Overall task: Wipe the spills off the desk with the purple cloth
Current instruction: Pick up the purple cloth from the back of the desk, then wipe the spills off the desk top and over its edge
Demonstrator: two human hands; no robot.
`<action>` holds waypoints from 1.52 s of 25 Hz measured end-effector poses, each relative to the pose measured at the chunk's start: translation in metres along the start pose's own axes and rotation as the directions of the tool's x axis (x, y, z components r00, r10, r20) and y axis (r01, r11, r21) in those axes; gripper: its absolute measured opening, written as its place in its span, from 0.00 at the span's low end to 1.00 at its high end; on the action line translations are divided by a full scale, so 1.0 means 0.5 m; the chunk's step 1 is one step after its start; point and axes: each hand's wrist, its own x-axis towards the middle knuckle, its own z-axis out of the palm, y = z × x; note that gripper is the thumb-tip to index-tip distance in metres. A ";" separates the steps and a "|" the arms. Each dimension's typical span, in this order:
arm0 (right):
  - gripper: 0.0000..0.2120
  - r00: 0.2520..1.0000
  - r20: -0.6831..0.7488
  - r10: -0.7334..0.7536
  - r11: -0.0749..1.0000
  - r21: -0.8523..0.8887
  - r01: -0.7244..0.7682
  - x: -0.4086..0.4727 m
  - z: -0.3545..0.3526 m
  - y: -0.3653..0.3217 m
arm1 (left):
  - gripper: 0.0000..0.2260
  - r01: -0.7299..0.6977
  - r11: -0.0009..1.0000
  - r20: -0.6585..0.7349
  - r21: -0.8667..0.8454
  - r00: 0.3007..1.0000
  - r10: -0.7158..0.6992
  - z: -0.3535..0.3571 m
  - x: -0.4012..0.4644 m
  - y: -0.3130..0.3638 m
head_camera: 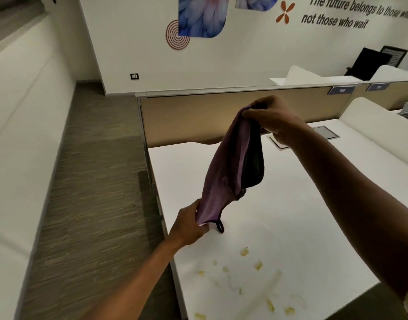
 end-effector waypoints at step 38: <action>0.06 0.785 0.275 0.555 0.601 -0.785 -0.150 -0.575 -0.091 0.656 | 0.13 0.175 0.933 -0.209 0.313 0.972 -0.112 0.112 0.033 -0.107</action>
